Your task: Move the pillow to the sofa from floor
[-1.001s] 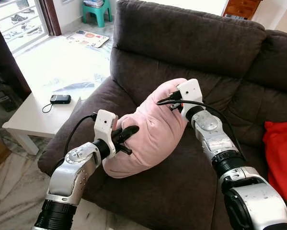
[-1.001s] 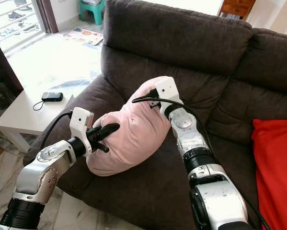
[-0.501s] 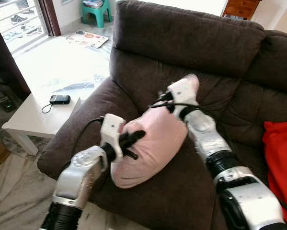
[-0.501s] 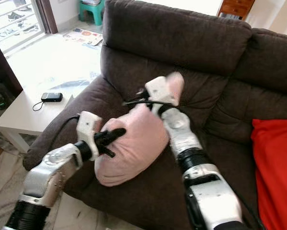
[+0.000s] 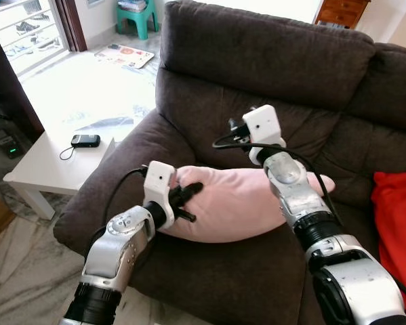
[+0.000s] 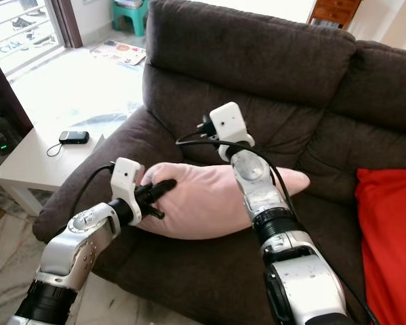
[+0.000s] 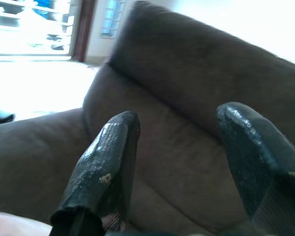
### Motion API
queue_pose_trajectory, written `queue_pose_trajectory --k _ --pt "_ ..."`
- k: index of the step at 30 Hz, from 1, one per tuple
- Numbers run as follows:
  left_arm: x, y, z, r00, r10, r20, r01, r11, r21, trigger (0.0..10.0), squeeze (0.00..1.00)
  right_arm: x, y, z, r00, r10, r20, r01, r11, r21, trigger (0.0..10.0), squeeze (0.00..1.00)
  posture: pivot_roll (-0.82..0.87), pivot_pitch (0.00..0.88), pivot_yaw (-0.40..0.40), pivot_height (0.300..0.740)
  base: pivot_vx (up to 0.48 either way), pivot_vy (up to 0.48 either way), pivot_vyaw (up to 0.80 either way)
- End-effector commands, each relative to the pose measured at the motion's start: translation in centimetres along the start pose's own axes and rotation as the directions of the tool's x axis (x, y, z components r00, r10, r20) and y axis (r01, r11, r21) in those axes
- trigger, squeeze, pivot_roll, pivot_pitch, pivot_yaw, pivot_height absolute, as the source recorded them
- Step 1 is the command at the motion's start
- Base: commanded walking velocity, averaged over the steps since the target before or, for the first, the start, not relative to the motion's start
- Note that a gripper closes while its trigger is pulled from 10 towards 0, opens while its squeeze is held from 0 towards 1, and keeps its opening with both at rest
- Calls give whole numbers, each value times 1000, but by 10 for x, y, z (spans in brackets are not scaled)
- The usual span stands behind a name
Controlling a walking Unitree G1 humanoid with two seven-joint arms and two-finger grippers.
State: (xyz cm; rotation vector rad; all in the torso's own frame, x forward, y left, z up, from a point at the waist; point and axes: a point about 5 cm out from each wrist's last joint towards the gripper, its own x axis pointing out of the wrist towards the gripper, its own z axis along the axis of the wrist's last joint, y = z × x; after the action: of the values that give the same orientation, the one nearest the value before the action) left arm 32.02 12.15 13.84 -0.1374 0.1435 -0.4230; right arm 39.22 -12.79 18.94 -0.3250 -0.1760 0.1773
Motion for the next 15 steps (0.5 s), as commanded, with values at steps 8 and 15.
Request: queue_pose_trajectory --k 8,15 --pt "-24 87 6 775 629 53 -596 757 -266 10000 0 -16 -16 -17 995 -89 -33 90 996 14 10000 0 17 95 -100 740 0 0 0" --pt "-31 98 15 684 719 124 -645 675 -357 10000 0 -24 -10 -27 994 -88 -58 89 996 16 10000 0 18 97 -99 740 0 0 0"
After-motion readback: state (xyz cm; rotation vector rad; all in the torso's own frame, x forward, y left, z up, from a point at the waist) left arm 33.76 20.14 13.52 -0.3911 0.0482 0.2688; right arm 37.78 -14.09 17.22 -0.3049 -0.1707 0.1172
